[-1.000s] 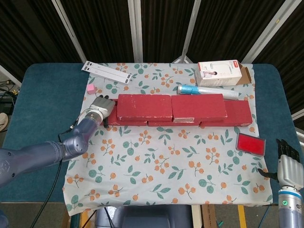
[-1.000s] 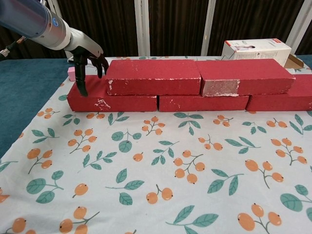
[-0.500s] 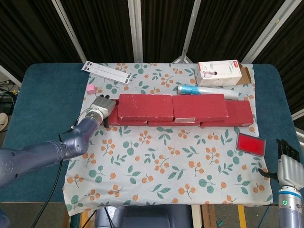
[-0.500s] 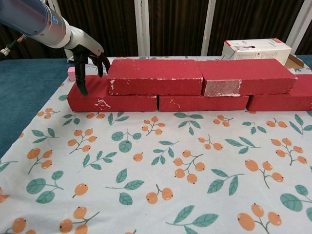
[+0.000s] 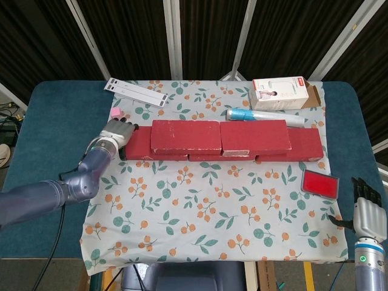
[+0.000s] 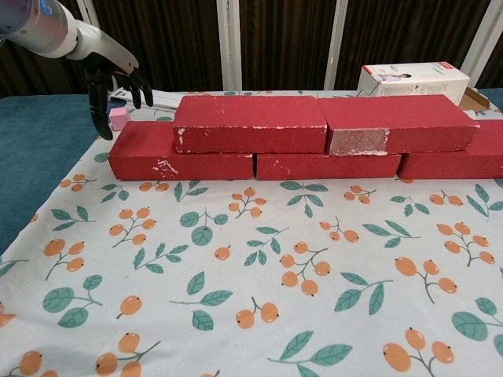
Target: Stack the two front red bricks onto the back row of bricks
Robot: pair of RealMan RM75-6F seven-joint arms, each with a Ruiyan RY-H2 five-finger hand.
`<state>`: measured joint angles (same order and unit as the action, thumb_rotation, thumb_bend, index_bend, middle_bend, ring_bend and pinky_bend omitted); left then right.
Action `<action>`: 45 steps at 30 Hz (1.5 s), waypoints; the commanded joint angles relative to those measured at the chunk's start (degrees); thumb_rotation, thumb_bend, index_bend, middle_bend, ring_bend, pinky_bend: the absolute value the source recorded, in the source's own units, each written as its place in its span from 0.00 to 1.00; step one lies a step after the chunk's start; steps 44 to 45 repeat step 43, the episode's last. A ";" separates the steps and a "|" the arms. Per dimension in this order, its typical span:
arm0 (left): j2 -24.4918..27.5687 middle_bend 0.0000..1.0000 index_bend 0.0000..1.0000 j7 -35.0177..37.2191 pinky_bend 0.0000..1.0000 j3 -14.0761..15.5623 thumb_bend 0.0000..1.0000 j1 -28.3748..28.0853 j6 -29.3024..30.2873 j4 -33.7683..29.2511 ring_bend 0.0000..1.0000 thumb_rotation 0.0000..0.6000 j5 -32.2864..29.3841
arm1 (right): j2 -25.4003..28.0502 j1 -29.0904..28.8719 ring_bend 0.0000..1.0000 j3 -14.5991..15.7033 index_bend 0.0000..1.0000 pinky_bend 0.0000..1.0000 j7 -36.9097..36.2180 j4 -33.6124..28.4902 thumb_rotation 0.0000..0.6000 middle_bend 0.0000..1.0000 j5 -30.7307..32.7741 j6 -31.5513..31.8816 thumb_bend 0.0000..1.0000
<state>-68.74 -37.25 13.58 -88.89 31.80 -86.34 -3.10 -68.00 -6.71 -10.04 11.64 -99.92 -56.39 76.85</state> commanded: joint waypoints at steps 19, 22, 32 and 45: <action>3.04 0.04 0.06 31.24 0.12 4.80 0.00 55.61 56.77 -13.56 0.00 1.00 62.46 | 0.27 0.05 0.00 1.64 0.00 0.00 -0.90 -1.47 1.00 0.00 -4.75 0.14 0.07; 1.81 0.04 0.06 30.28 0.12 4.77 0.00 58.43 58.51 -12.33 0.00 1.00 64.51 | 0.27 0.14 0.00 1.99 0.00 0.00 -0.82 -1.24 1.00 0.00 -6.14 0.70 0.07; 0.98 0.04 0.07 34.09 0.12 2.84 0.00 65.43 62.04 -10.37 0.00 1.00 74.10 | 0.39 0.46 0.00 3.55 0.00 0.00 -3.71 0.81 1.00 0.00 -13.83 2.49 0.07; 1.58 0.05 0.08 33.07 0.12 0.18 0.00 69.71 62.39 -9.60 0.00 1.00 78.86 | 0.13 0.75 0.00 6.04 0.00 0.00 -6.90 2.10 1.00 0.00 -23.94 5.02 0.07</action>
